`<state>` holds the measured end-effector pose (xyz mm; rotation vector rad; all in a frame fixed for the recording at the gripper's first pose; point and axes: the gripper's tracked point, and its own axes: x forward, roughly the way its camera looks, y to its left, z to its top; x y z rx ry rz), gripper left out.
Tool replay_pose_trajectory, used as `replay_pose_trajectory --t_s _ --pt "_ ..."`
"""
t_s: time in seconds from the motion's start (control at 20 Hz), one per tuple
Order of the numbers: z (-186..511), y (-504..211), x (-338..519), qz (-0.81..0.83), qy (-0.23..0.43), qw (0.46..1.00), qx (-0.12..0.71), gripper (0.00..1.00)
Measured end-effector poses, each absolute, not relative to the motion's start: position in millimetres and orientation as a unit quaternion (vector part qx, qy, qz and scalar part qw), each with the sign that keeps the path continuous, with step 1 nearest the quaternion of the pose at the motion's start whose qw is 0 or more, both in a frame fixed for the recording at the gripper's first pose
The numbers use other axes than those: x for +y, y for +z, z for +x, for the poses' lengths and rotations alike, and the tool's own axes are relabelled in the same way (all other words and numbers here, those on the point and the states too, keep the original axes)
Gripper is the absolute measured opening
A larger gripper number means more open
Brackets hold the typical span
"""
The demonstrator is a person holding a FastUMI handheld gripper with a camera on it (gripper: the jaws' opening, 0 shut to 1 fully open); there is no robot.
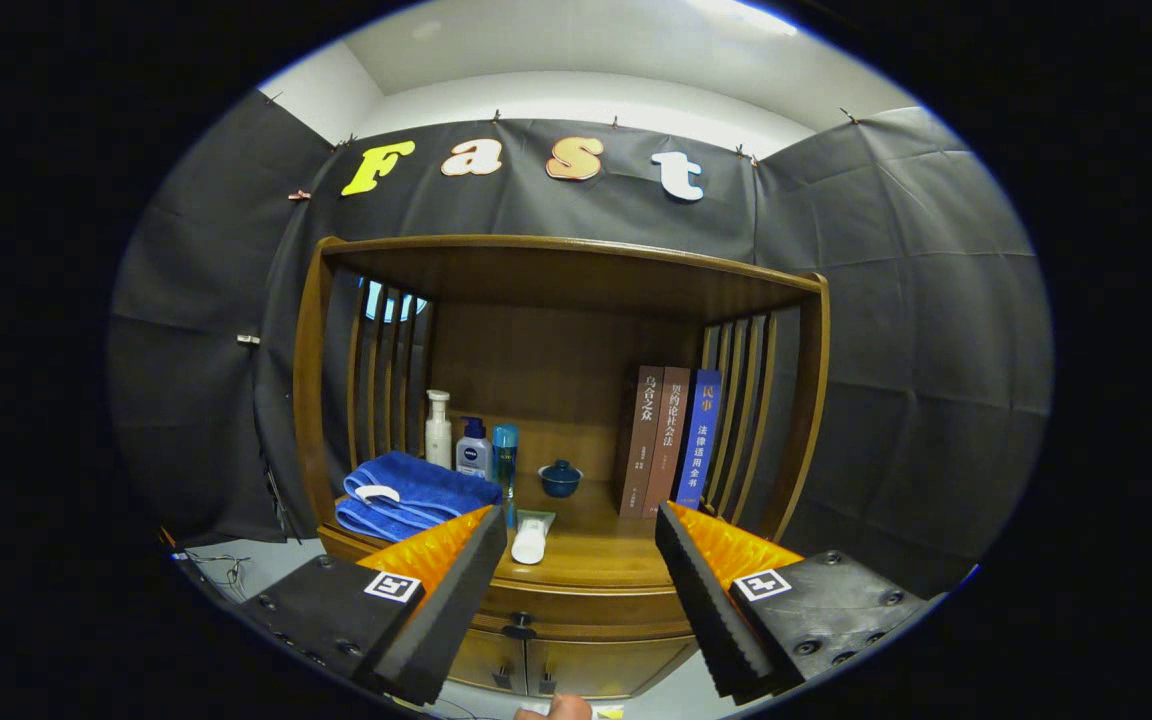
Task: Pull open the drawer, take out the items inside it, and place them on the countertop above the cabinet.
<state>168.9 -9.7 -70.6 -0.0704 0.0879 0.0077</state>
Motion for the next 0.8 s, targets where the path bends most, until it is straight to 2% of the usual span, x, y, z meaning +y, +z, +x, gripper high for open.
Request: replay_pose_trajectory --t_s 0.25,0.35,0.8 --pt "174 -62 -4 -0.041 0.015 0.997 0.056 0.98" --pt "175 -43 0 -0.044 0.013 0.998 0.032 0.98" --pt "164 -50 12 -0.044 0.025 0.998 0.030 0.98"
